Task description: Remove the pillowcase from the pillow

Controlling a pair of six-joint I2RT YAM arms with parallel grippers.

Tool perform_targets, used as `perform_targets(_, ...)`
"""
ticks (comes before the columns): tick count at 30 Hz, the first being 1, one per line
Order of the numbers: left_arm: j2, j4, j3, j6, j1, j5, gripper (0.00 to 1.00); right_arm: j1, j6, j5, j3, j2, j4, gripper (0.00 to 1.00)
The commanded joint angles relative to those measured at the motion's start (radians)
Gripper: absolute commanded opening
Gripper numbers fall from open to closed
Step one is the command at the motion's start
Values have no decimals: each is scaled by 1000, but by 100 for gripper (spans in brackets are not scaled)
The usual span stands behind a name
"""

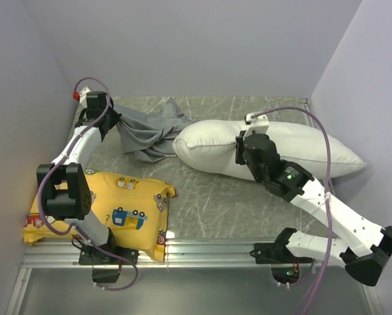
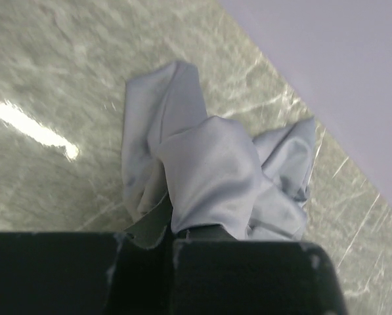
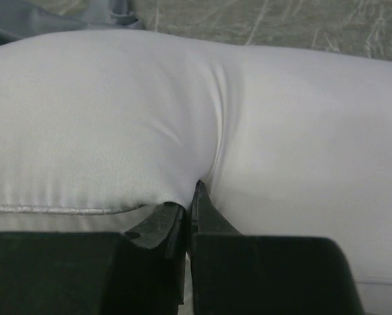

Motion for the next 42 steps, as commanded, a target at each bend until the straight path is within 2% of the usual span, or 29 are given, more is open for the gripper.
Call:
perform_targets(1, -3, 71, -36, -27, -18, 37, 1, -2, 3, -81, 175, -45, 108, 0)
perform_targets(9, -3, 134, -151, -90, -123, 41, 0, -54, 0, 38, 317, 14, 180, 0)
perform_targets(12, -30, 197, -228, -115, -197, 47, 5, -63, -17, 109, 326, 86, 272, 0)
perform_targets(18, -75, 251, -315, -113, -297, 53, 25, -66, -3, 100, 286, 276, 461, 0)
perform_targets(21, -96, 243, -323, -96, -317, 66, 39, -62, 35, -13, 197, 357, 611, 0)
perform_targets(22, -113, 240, -326, -92, -323, 69, 48, -55, 46, -56, 161, 400, 633, 0)
perform_targets(24, -148, 219, -317, -78, -326, 64, 58, -36, 79, -96, 127, 461, 685, 0)
perform_targets(29, -233, 105, -274, -50, -328, 4, 68, -28, 178, -196, 29, 517, 716, 0)
perform_targets(30, -268, 87, -259, -46, -331, -6, 80, -26, 184, -219, 12, 508, 734, 3)
perform_targets(31, -290, 61, -256, -34, -331, -26, 80, -28, 185, -241, -1, 502, 733, 16)
perform_targets(33, -355, 29, -233, -15, -332, -43, 81, -28, 190, -305, 8, 477, 683, 33)
perform_targets(34, -377, 7, -220, -4, -332, -57, 81, -26, 192, -331, 12, 465, 669, 52)
perform_targets(35, -395, -54, -207, 0, -332, -90, 84, -26, 190, -353, 15, 450, 653, 59)
perform_targets(36, -434, -77, -179, 15, -332, -98, 91, -26, 192, -374, 19, 416, 615, 65)
perform_targets(37, -455, -100, -171, 55, -332, -101, 91, -29, 193, -386, 30, 397, 590, 75)
perform_targets(39, -527, -140, -164, 91, -332, -95, 90, -28, 184, -414, 50, 333, 511, 81)
perform_targets(40, -550, -152, -167, 111, -332, -100, 91, -28, 187, -417, 53, 308, 486, 90)
perform_targets(42, -628, -172, -185, 149, -332, -79, 91, -28, 184, -420, 48, 224, 431, 92)
